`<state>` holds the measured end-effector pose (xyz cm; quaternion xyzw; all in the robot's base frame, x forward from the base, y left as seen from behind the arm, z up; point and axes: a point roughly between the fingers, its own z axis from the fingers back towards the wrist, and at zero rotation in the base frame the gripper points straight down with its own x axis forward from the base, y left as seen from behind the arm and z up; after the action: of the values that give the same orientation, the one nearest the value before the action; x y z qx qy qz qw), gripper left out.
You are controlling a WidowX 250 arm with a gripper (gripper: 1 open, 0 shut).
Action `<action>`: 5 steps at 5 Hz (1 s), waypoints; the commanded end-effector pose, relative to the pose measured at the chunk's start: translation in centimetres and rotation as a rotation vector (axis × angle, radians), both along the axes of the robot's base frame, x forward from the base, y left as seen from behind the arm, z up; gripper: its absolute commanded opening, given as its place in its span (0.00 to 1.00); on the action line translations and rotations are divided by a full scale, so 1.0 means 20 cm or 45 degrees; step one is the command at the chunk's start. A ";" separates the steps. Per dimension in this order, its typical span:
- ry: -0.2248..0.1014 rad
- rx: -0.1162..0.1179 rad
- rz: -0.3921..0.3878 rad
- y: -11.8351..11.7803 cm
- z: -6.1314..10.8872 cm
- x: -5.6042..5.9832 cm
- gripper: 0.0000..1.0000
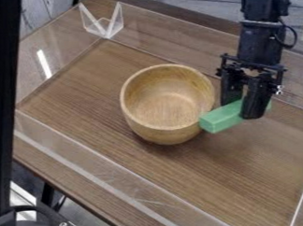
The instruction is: Put the green block in the brown bowl
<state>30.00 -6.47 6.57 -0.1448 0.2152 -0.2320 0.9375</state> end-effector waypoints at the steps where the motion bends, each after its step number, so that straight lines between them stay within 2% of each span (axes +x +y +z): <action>1: -0.185 0.002 0.004 0.03 0.23 0.03 0.00; 2: -0.246 0.052 0.027 0.12 0.37 0.03 0.00; 3: -0.284 0.038 0.177 0.20 0.36 0.08 0.00; 4: -0.285 0.015 0.260 0.23 0.30 0.05 0.00; 5: -0.257 0.048 0.230 0.26 0.24 -0.02 0.00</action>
<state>28.89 -1.71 8.69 -0.1319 0.1611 -0.1557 0.9656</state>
